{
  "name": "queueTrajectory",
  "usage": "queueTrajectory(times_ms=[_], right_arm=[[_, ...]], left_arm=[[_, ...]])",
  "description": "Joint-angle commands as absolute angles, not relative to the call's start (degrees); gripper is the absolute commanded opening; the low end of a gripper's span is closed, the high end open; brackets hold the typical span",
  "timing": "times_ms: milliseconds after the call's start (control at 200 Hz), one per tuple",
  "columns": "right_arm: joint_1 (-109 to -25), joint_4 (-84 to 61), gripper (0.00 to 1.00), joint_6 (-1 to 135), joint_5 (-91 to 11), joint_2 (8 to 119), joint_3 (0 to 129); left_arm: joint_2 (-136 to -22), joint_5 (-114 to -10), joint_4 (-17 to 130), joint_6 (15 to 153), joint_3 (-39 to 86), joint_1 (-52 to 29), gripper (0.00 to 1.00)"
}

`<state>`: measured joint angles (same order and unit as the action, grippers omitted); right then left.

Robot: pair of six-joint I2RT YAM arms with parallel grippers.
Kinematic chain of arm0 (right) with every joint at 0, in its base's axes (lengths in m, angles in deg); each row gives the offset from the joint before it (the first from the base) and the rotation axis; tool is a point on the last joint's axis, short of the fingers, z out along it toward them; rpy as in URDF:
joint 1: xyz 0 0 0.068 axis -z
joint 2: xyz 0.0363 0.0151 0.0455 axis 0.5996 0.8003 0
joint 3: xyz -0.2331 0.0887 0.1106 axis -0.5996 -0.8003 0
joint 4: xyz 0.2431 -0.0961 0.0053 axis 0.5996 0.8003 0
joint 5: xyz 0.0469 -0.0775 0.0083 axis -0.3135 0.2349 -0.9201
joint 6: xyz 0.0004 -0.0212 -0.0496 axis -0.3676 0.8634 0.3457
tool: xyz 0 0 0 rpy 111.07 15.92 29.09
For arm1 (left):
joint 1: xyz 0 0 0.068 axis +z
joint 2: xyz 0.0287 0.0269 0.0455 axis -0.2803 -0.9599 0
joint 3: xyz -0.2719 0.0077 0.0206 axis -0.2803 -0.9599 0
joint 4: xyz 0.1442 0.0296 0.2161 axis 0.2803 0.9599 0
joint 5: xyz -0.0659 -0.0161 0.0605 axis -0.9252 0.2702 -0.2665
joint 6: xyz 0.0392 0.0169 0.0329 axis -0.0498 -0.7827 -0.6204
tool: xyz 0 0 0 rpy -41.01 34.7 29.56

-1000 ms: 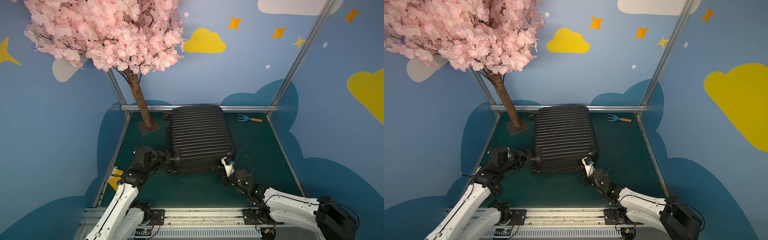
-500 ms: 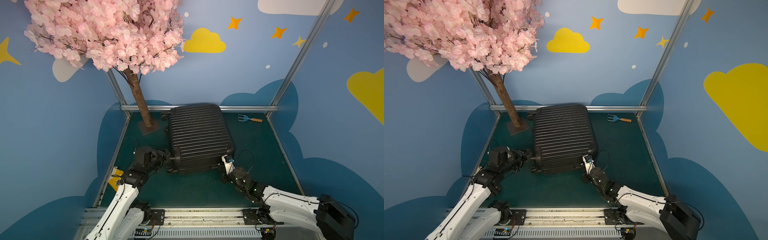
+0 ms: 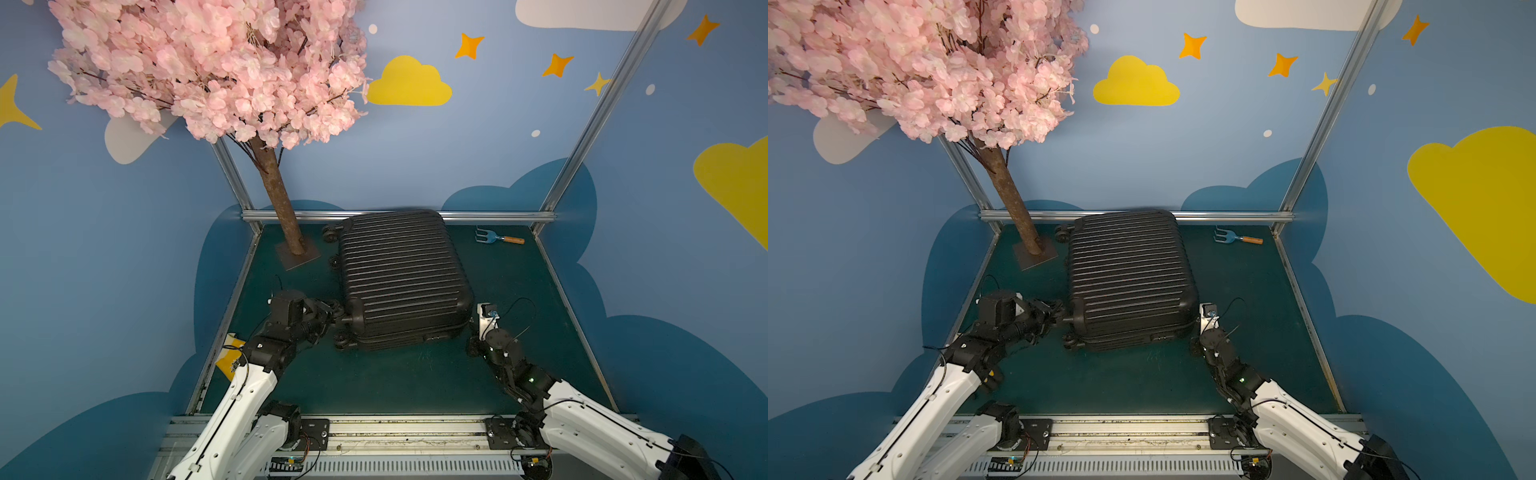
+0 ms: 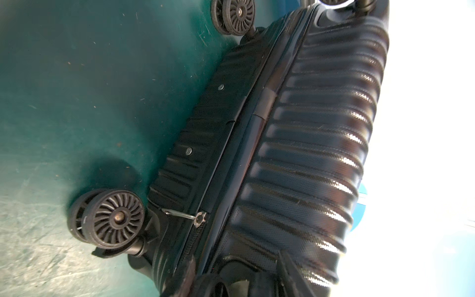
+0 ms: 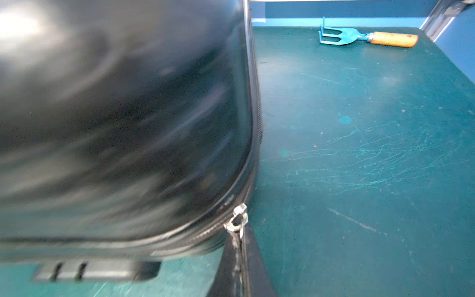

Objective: Open the suitcase zippers
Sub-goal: Unzip the zipper on the suitcase, then adjust the suitcase at the center of the board.

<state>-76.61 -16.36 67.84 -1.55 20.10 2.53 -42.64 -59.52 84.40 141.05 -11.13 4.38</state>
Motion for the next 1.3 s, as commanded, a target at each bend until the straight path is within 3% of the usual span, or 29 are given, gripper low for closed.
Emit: queueTrajectory(times_ms=[0, 190, 320, 415, 561, 676, 746, 886, 1001, 1141, 1296], right_arm=[[-69.5, -23.2, 0.00, 67.1, 5.3, 23.8, 5.3], [-66.8, -27.6, 0.00, 68.9, -9.7, 26.2, 7.2], [-72.4, -21.8, 0.00, 67.4, -6.4, 19.3, 6.0], [-77.4, -16.7, 0.00, 66.8, -3.8, 14.1, 5.4], [-84.5, -10.4, 0.00, 62.7, -1.4, 10.3, 5.3], [-89.3, -8.6, 0.00, 60.5, 0.4, 10.6, 5.4], [-91.4, -8.7, 0.00, 59.9, 1.2, 11.3, 5.5], [-94.3, -9.7, 0.00, 57.9, 2.5, 13.1, 5.8], [-95.0, -11.8, 0.00, 57.0, 1.5, 14.9, 5.7], [-95.8, -14.2, 0.00, 56.6, 0.4, 18.1, 6.9], [-97.2, -15.0, 0.00, 56.4, 0.3, 21.3, 8.8]], left_arm=[[-44.5, -54.1, 92.3, 126.3, -8.0, 5.2, 0.02], [-54.0, -53.3, 94.6, 115.6, -0.8, 4.9, 0.02], [-61.3, -44.4, 97.5, 110.3, 5.9, 4.9, 0.02], [-66.9, -39.4, 97.3, 108.3, 11.1, 4.9, 0.17], [-80.2, -40.5, 96.1, 106.9, 22.2, 5.2, 0.28], [-88.4, -39.8, 105.6, 109.0, 34.2, 6.2, 0.49], [-87.3, -39.0, 109.1, 109.6, 36.1, 6.1, 0.64], [-75.6, -40.0, 105.8, 109.1, 27.0, 5.9, 0.84], [-67.0, -42.6, 106.7, 110.7, 20.8, 5.8, 0.84], [-60.7, -50.1, 100.4, 118.1, 9.5, 0.2, 0.74], [-61.2, -52.7, 86.2, 127.2, -0.9, -7.4, 0.66]])
